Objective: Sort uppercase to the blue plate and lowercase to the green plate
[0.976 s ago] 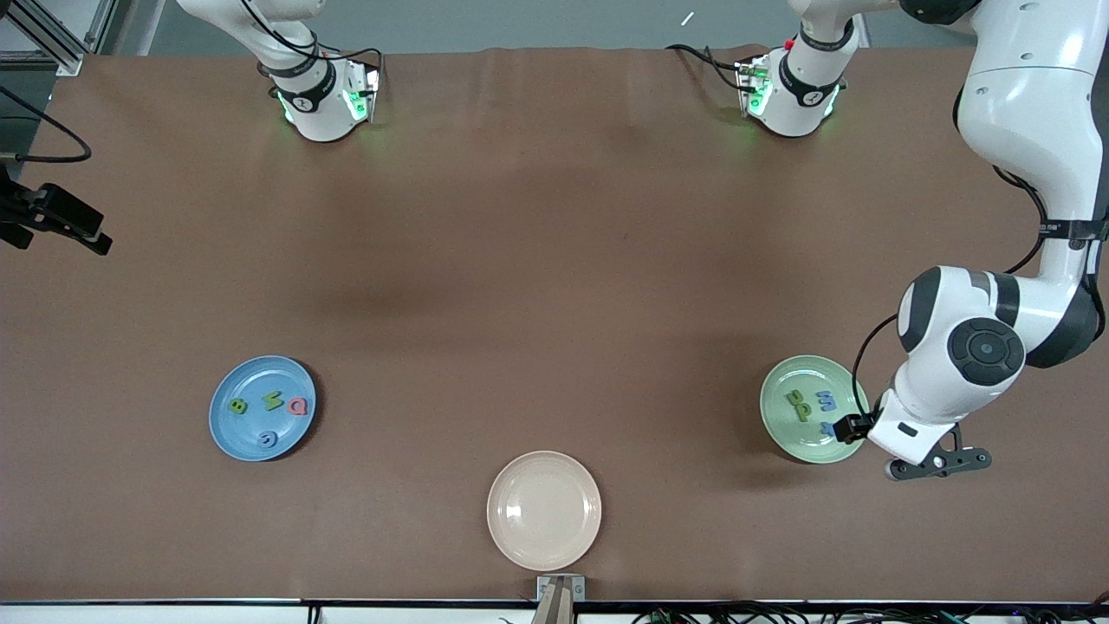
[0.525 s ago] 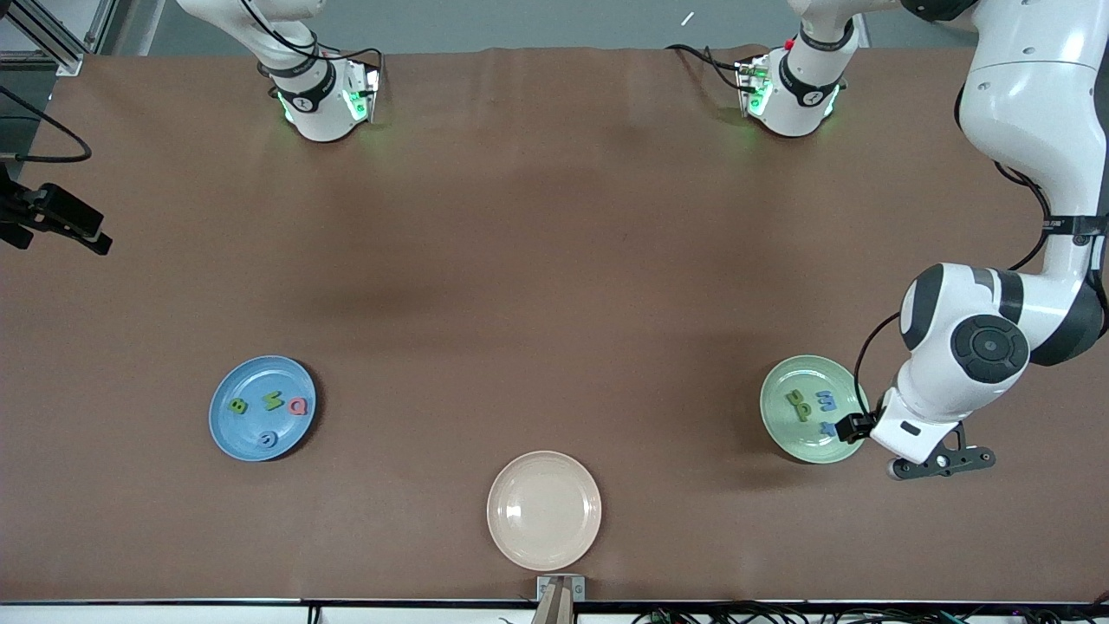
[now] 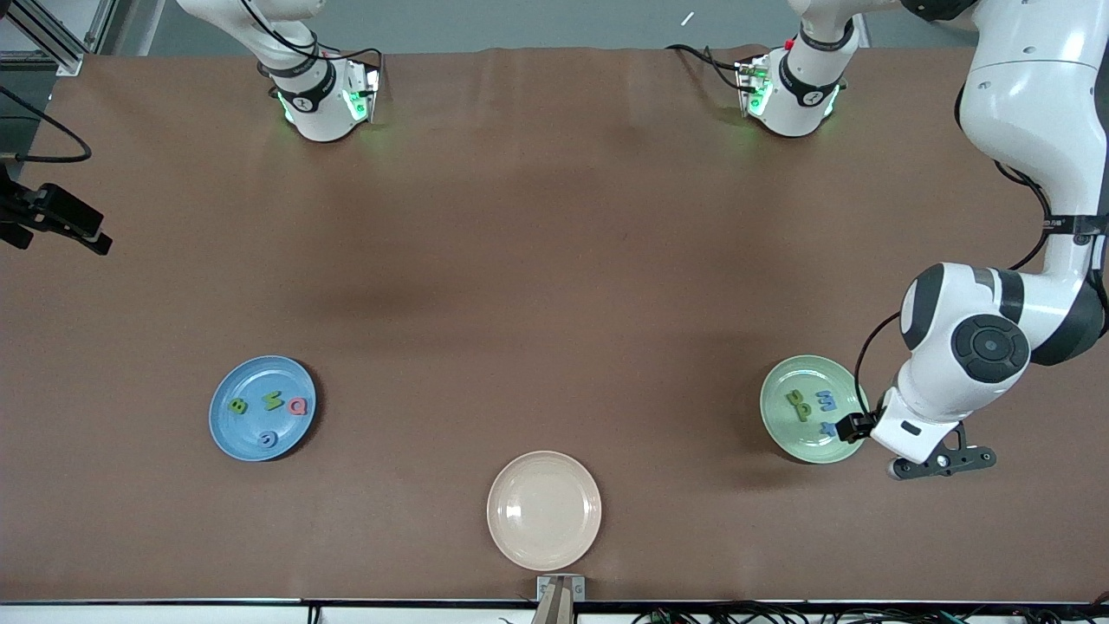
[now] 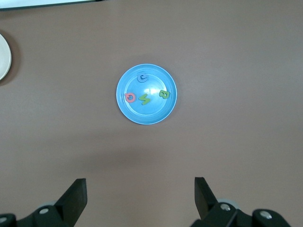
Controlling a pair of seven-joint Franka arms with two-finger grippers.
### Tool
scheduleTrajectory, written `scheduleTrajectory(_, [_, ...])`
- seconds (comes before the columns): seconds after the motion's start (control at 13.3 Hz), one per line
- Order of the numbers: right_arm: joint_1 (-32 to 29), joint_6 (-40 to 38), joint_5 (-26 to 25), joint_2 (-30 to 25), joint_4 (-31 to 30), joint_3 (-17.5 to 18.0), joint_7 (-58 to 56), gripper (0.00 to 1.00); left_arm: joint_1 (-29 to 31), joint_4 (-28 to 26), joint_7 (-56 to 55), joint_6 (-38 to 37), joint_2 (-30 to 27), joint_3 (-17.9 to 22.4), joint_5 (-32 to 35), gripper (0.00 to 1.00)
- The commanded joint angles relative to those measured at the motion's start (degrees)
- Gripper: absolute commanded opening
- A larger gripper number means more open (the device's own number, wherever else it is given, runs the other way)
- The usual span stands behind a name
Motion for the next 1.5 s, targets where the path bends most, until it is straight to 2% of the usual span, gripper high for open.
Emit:
scheduleTrajectory(0.0, [-0.63,0.54,0.09,-0.57,-0.83,0.44,-0.23,1.00,0.40,-0.98,1.14,-1.02,-1.78,-0.38,0.10,1.00])
scheduleTrajectory(1.43, [-0.63,0.54,-0.17,-0.57,-0.83,0.44,-0.14,1.00,0.49,-0.81,1.14,-3.31,-3.80,-0.47,0.10,1.00])
